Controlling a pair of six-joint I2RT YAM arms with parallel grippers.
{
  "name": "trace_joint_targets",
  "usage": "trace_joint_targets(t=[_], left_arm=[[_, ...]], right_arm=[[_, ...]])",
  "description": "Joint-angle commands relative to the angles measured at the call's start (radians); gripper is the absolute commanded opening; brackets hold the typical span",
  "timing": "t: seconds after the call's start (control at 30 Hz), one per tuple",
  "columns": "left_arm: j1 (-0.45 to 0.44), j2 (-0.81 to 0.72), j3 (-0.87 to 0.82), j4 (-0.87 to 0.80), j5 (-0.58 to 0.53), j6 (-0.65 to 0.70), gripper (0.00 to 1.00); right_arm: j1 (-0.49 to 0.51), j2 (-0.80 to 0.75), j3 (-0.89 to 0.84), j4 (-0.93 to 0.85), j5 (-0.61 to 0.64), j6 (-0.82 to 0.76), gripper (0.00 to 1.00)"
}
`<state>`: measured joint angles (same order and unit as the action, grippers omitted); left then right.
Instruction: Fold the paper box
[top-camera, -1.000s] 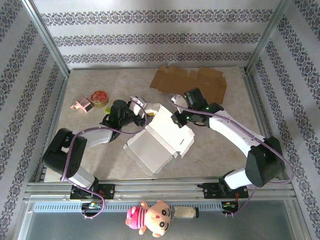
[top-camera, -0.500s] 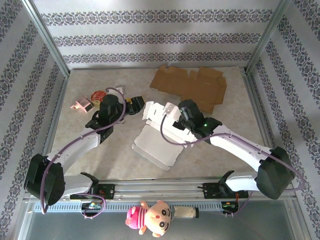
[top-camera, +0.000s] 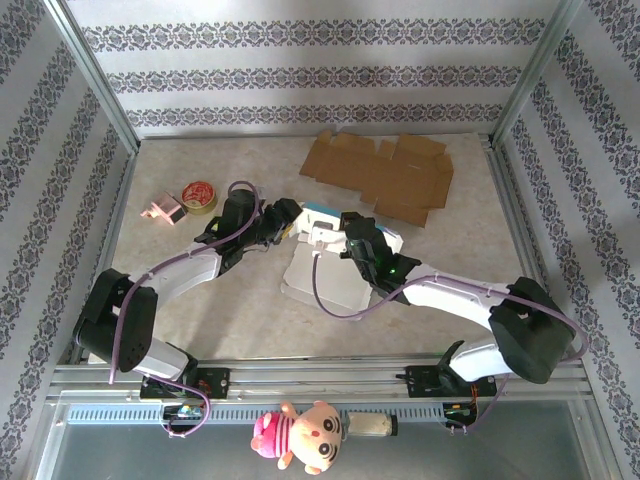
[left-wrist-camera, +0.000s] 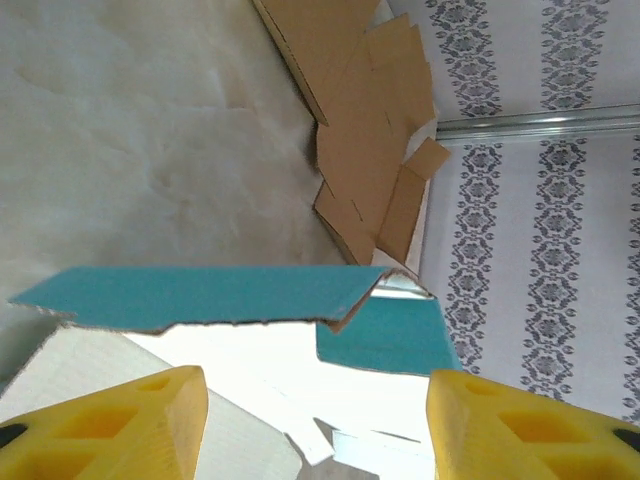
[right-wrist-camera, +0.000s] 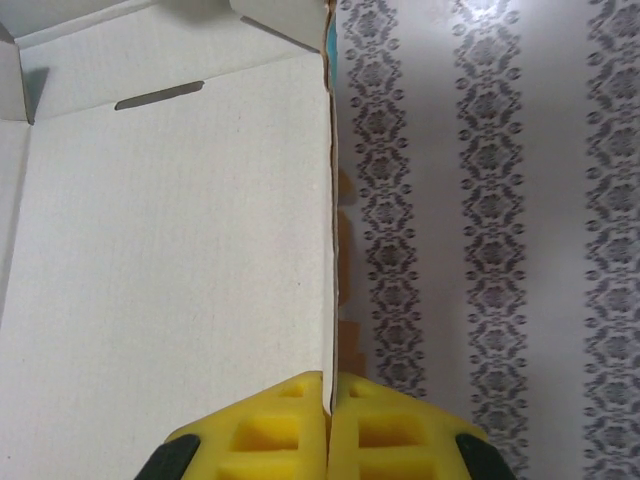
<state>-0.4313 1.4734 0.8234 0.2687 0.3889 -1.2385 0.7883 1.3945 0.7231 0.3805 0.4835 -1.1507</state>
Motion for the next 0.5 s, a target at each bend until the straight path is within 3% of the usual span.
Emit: trace_joint_targets(t=[0.0,0.1,0.27,0.47], left_arm=[[-0.01,0.009,0.031,0.071,0.015,-0.037,0.55],[-0.01,-0.007,0.047,0.025,-0.002,0.01,0.55],[-0.01,-0.067,0.098,-0.111,-0.101,0.127,0.46],[-0.01,-0.01,0.162,-0.147,-0.106,0.14,0.39]], right_arm=[[0.009,0.017,-0.003,0.118,0.039,-0.09,0.0],[0.01,0.034,0.003,0.123,0.034,-0.109,0.0],[0.01,0.042,0.007,0.124,0.02,-0.116,0.0],[0.011,0.065,0.015,0.125,0.018,-0.111,0.0]])
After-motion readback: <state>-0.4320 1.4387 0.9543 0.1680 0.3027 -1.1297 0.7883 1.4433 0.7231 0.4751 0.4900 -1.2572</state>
